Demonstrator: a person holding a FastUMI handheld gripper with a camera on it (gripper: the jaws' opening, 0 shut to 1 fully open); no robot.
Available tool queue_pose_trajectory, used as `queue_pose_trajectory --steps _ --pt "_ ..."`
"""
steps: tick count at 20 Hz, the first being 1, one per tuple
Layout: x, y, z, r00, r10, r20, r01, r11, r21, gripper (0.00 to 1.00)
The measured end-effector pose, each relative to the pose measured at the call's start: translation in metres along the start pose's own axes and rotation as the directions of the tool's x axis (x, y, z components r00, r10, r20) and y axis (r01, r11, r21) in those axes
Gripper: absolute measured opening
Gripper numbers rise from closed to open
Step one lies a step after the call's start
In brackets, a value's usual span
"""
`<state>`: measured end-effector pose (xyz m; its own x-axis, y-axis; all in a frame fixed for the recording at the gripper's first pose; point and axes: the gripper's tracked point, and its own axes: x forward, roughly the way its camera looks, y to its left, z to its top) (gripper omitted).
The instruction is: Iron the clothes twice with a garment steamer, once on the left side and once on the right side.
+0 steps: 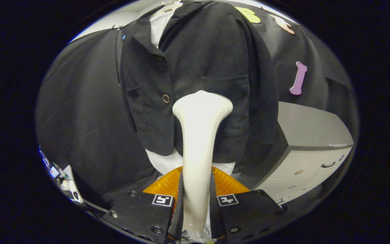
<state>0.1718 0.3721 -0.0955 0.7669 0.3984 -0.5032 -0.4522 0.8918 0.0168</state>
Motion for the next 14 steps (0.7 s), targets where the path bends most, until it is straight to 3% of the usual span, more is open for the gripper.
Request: queue_pose_trajectory --steps 7,14 --pt "0.016 -0.002 -0.033 0.997 0.0 -0.077 0.0 1.0 0.012 0.34" --pt "0.009 -0.004 -0.028 0.998 0.003 -0.07 -0.001 0.999 0.034 0.34"
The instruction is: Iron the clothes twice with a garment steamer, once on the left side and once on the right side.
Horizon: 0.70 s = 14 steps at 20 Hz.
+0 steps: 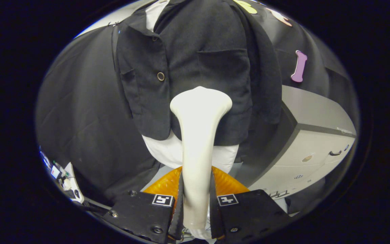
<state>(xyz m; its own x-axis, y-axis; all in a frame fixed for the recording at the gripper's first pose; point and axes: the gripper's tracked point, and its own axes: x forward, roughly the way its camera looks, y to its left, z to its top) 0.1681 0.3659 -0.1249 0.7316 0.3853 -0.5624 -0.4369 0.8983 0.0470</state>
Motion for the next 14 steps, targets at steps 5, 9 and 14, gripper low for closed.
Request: queue_pose_trajectory --steps 5,9,14 --pt "-0.03 -0.001 0.027 0.998 -0.013 0.069 0.011 1.0 0.023 0.34" --pt "-0.066 0.017 0.066 0.987 -0.008 0.163 0.005 1.0 0.018 0.34" --pt "-0.12 0.061 0.126 0.953 0.039 0.302 -0.034 0.999 -0.022 0.34"
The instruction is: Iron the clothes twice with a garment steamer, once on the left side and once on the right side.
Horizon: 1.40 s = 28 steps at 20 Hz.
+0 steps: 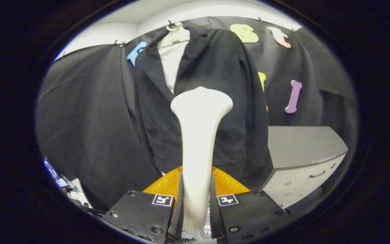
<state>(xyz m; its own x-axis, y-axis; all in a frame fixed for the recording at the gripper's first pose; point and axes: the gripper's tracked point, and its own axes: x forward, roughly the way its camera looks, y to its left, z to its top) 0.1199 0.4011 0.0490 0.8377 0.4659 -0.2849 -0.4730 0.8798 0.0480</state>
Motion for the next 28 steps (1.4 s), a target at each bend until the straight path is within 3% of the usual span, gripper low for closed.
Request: queue_pose_trajectory --steps 7,16,28 --pt "-0.009 0.077 0.096 0.981 0.088 0.176 -0.079 0.995 -0.059 0.34" --pt "0.023 0.152 0.179 0.945 0.153 0.287 -0.121 0.985 -0.126 0.34" --pt "0.11 0.206 0.173 0.964 0.159 0.214 -0.112 0.97 -0.217 0.34"
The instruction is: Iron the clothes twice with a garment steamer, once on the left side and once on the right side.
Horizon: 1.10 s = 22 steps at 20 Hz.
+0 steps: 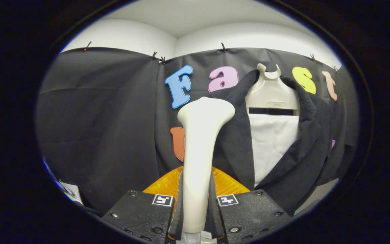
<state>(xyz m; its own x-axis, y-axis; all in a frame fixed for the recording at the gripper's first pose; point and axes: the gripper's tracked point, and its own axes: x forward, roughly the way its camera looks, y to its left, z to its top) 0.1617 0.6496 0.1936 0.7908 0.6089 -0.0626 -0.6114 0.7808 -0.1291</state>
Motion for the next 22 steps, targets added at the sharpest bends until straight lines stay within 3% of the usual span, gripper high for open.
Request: queue_pose_trajectory --steps 9,22 --pt "0.012 -0.003 -0.039 0.997 -0.001 -0.075 0.001 1.0 -0.003 0.34" --pt "-0.011 -0.013 -0.096 0.986 -0.02 -0.166 0.023 1.0 0.016 0.34"
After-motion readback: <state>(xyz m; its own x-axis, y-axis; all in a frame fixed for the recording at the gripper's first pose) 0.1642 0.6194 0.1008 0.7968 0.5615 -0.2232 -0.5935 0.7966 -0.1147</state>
